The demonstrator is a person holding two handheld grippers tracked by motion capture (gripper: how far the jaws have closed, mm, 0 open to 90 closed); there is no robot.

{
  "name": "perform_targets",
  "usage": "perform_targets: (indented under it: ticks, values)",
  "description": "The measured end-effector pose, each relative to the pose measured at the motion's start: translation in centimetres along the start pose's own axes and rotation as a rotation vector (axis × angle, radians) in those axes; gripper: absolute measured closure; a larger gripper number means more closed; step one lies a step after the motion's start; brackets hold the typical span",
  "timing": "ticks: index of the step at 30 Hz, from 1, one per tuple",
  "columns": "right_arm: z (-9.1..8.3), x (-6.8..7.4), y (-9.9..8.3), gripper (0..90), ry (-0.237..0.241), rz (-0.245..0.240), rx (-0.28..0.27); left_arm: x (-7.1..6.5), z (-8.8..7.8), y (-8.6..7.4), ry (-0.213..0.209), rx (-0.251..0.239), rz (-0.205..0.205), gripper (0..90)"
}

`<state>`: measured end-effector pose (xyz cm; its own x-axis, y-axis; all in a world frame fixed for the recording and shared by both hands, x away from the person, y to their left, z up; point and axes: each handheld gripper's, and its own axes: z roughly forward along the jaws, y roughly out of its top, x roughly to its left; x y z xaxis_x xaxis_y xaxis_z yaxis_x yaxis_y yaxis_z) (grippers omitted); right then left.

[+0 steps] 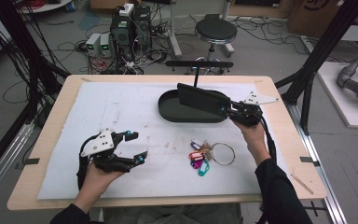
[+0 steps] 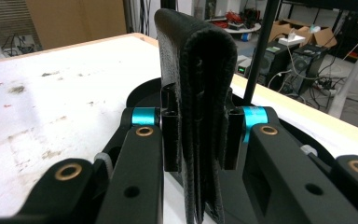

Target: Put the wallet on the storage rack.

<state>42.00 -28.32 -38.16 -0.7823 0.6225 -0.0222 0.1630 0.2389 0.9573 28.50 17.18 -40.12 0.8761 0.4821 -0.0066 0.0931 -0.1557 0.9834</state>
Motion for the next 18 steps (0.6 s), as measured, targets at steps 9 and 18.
perform_targets:
  ticks: [9,18]
  values:
    - [2.4,-0.5,-0.8,76.4,-0.037,0.011,0.012,0.0,0.2,0.0,0.001,0.004,0.012,23.5]
    - [4.3,-1.4,-1.6,76.4,-0.05,0.055,0.048,0.0,0.7,0.0,-0.008,0.006,0.009,23.5]
